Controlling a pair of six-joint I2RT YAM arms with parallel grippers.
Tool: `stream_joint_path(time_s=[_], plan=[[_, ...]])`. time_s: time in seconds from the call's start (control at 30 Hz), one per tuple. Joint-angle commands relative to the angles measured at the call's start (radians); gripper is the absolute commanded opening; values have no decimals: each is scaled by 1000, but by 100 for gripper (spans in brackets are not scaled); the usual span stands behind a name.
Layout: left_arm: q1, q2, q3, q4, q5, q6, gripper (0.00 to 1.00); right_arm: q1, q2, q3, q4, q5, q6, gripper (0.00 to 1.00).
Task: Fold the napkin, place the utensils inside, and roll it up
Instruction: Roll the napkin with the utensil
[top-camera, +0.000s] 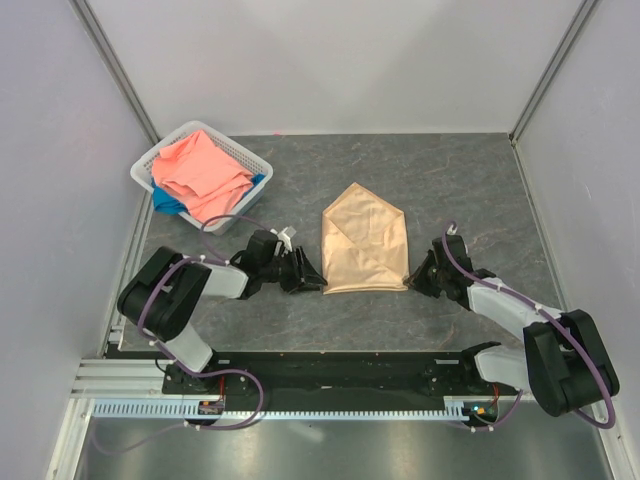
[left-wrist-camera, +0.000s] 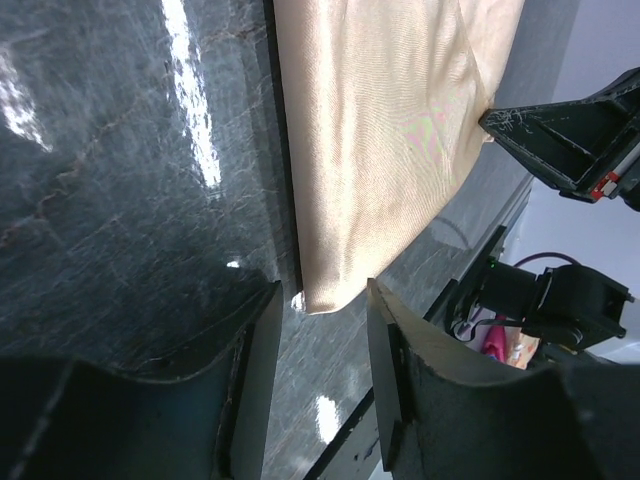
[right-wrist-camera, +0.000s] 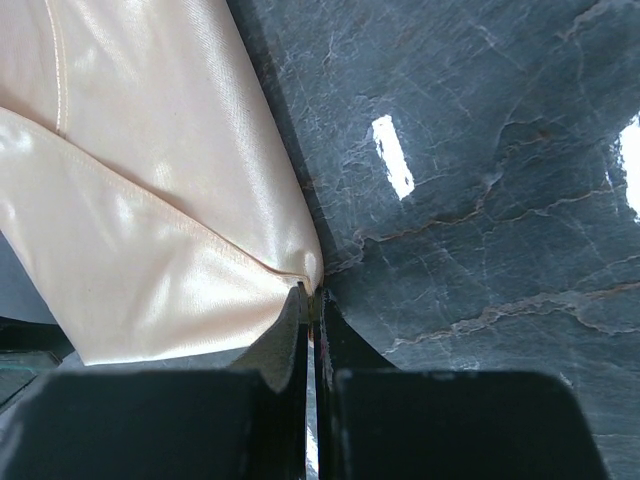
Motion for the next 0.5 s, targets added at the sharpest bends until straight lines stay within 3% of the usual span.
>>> stream_joint_path(time_s=[0.0, 0.47], plan=[[-43, 45, -44, -29, -106, -37, 47, 9, -23, -11, 7, 0, 20, 0], [-74, 107, -52, -3, -183, -53, 36, 7, -21, -12, 13, -9, 24, 0]])
